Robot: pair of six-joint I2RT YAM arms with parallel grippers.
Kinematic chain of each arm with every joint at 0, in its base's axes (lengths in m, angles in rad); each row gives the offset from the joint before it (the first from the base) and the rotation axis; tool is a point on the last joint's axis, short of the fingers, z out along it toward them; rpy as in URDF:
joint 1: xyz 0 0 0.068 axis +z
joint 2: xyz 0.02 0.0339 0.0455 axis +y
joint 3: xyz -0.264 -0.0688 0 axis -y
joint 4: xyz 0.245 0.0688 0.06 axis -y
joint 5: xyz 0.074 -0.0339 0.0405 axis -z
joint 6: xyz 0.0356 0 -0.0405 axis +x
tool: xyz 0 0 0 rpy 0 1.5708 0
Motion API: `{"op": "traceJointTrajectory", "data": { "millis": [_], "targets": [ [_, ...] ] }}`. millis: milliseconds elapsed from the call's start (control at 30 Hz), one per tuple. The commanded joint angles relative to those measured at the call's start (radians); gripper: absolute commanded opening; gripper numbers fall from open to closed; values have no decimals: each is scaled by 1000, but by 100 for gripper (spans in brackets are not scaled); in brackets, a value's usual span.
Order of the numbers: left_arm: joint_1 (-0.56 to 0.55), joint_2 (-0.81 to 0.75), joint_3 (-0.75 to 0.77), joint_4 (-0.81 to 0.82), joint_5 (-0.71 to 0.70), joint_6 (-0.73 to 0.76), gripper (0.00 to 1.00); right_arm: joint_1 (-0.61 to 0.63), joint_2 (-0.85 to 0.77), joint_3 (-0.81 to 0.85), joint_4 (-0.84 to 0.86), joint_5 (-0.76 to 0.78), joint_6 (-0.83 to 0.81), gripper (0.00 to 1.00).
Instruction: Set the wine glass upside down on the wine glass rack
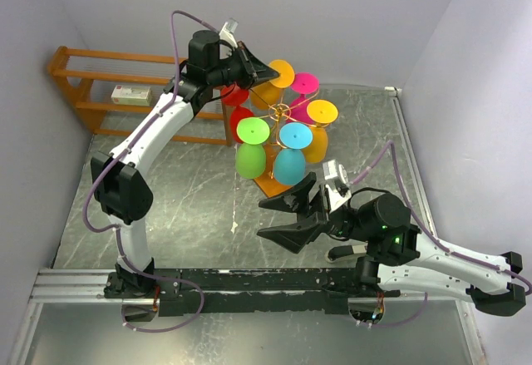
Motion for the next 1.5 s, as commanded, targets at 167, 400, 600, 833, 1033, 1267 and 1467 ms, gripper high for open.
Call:
{"op": "traceJointTrajectory", "data": {
  "millis": [167, 400, 600, 833, 1033, 1267, 1467],
  "targets": [
    [16, -5, 16, 95, -35, 2, 7, 5, -7, 2, -3, 8, 4, 63],
    [22, -51, -18, 42, -94, 44, 7, 5, -5, 1, 0, 9, 0, 63],
    [32, -70, -10, -19, -105, 80, 8, 4, 15, 3, 9, 4, -6, 63],
    [47, -85, -11, -53, -109, 102, 17, 4, 14, 4, 11, 8, -5, 64],
    [50, -87, 2, -111, -124, 126, 23, 5, -7, -6, 16, 30, -2, 64],
    [51, -62, 53, -197, -139, 156, 26, 3, -14, -14, 21, 37, 3, 64],
    [52, -65, 85, -221, -148, 177, 36, 4, -19, -14, 19, 43, 4, 64]
  ]
}}
